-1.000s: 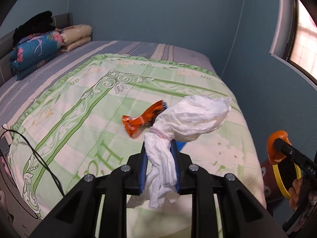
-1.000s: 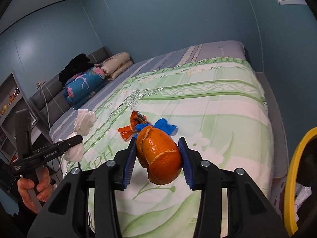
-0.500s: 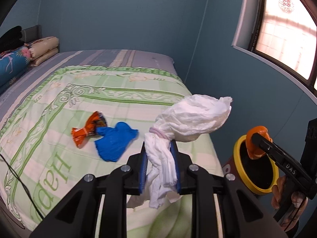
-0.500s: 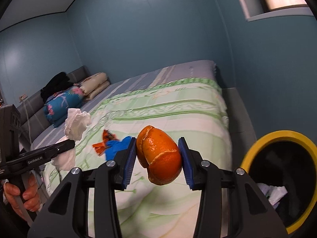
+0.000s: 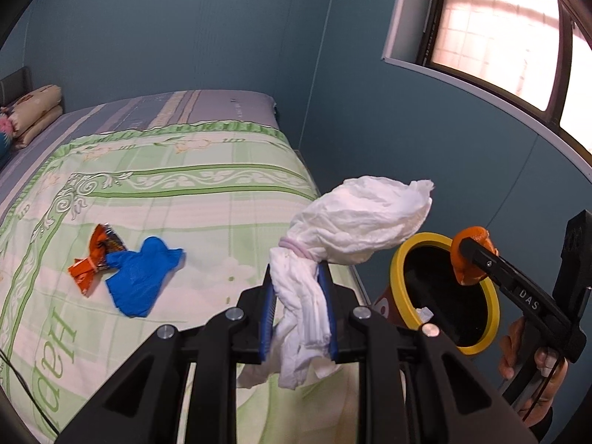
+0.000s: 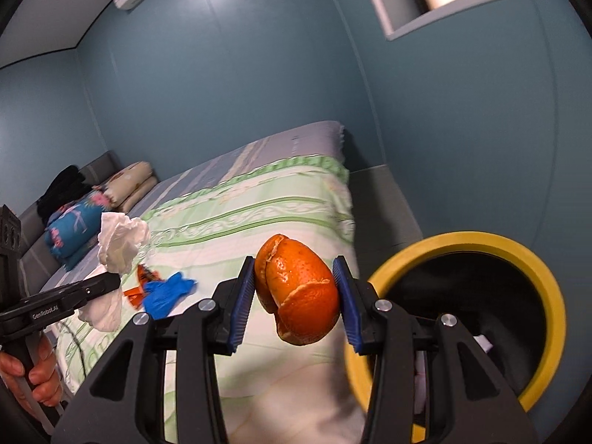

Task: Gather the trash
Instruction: 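Lift and carry the white tissue and orange peel over the yellow-rimmed bin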

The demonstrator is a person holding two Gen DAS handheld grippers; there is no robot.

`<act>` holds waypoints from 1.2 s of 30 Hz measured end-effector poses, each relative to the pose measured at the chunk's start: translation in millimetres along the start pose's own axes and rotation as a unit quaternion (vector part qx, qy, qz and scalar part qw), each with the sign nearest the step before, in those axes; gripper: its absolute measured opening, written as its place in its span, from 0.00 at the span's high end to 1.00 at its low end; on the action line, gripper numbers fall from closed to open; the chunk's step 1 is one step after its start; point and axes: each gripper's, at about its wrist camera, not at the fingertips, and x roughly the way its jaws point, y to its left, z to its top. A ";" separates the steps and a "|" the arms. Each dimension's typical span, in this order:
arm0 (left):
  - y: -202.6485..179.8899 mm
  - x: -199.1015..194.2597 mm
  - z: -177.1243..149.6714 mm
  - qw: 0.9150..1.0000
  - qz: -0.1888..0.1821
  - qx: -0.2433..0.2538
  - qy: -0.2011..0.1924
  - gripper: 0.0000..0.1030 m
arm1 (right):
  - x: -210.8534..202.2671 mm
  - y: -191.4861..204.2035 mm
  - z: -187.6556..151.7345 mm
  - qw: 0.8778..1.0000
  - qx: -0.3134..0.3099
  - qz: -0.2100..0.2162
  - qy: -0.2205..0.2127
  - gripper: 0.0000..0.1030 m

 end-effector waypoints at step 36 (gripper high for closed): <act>-179.2 118.0 10.4 0.986 -0.097 0.128 0.052 0.80 | -4.1 -109.3 -9.8 0.987 0.066 -0.144 -0.029 0.60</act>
